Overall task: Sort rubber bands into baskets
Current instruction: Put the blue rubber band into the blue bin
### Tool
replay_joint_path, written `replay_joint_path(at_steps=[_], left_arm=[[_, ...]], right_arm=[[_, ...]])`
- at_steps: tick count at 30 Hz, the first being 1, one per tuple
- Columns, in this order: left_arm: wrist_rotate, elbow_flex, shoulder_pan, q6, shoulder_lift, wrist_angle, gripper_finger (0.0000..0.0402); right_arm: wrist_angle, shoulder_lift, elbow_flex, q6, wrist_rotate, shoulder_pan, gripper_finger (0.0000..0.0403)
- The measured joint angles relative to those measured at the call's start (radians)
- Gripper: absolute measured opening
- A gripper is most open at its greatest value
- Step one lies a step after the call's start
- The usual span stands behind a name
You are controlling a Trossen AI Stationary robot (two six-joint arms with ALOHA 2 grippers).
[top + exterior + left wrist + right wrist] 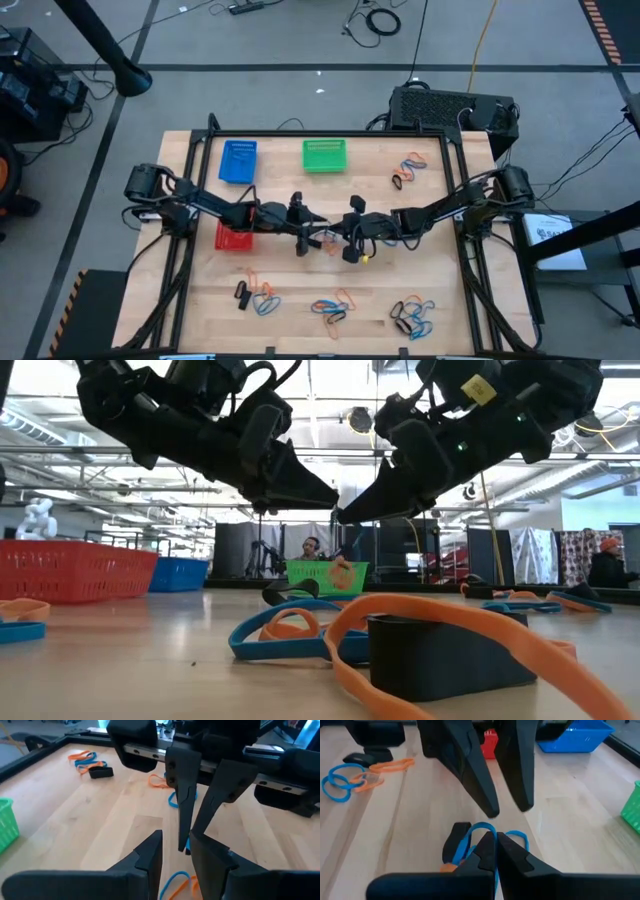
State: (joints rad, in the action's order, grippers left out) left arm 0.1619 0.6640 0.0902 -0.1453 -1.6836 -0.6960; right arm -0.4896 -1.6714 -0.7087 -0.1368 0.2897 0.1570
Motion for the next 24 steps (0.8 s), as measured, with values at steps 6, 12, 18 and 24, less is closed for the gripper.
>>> replay_joint_path(at_steps=[6,12,18,24], left_arm=[[-0.004,0.0,0.0,-0.085,0.0,0.003,0.0105],[-0.014,0.0,0.0,-0.086,0.0,0.012,0.0105],[-0.003,0.0,-0.057,-0.086,0.001,0.17,0.0105],[-0.03,0.0,-0.111,-0.026,-0.011,0.243,0.0105]], right_arm=[[-0.005,0.0,0.0,0.0,0.0,0.0,0.0],[0.0,0.0,0.0,-0.005,-0.002,0.0,0.0],[0.147,0.0,0.0,-0.109,-0.137,0.002,0.0],[0.218,0.001,0.0,-0.196,-0.217,0.002,0.0001]])
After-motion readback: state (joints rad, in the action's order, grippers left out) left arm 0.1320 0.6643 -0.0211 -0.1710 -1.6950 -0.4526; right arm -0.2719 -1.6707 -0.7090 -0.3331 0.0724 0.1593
